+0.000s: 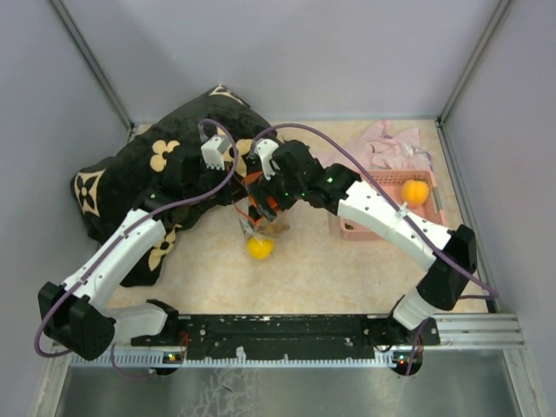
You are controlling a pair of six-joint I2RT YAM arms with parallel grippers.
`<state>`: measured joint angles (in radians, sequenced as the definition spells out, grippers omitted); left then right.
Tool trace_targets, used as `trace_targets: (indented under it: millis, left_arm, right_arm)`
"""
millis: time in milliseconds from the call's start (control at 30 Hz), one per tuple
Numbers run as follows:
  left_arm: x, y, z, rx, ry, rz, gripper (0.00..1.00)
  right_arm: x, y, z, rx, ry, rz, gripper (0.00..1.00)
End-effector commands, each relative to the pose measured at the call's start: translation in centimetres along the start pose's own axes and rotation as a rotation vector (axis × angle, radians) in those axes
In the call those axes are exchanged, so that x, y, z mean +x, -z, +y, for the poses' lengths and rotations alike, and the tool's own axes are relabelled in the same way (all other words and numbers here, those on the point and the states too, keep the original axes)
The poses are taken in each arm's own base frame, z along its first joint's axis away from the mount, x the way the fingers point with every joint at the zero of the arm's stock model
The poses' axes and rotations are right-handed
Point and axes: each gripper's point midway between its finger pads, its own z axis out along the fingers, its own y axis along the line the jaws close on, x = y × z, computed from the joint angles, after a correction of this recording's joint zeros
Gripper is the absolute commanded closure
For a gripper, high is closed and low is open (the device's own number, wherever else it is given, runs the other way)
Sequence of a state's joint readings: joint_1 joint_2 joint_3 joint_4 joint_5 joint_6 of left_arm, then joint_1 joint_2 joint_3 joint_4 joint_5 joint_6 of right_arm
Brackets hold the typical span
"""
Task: Place the food in the zip-top bag and seal the zipper
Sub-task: Place the fake fruit in the zipper food storage bag.
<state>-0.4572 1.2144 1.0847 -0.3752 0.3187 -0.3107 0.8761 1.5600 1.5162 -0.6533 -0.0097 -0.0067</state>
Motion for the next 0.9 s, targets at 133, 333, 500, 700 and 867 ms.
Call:
trace_targets:
  millis: [133,333,500,700,867]
  left_arm:
    - [-2.0,0.7,-0.9,0.024,-0.019,-0.057,1.0]
    - [-2.1,0.8,-0.8,0.019,-0.02,-0.061,1.0]
    - [-2.1,0.8,-0.8,0.02,-0.02,-0.062,1.0]
    - [-2.2,0.8,-0.8,0.018,-0.021,-0.064,1.0]
    - [-2.2,0.9,-0.9,0.02,-0.02,-0.065,1.0]
  right_arm:
    - [-1.0,0.9,1.1,-0.039,0.054,0.03,0.18]
    - [-1.1,1.0,1.0,-0.029,0.055,0.041,0.12]
    - [-1.5,1.3,0.4,0.006,0.048,0.043,0.07]
    - [-2.3,1.6,0.5,0.006,0.035,0.029,0.07]
    - [-3.3,2.1,0.0,0.042,0.0,-0.003,0.07]
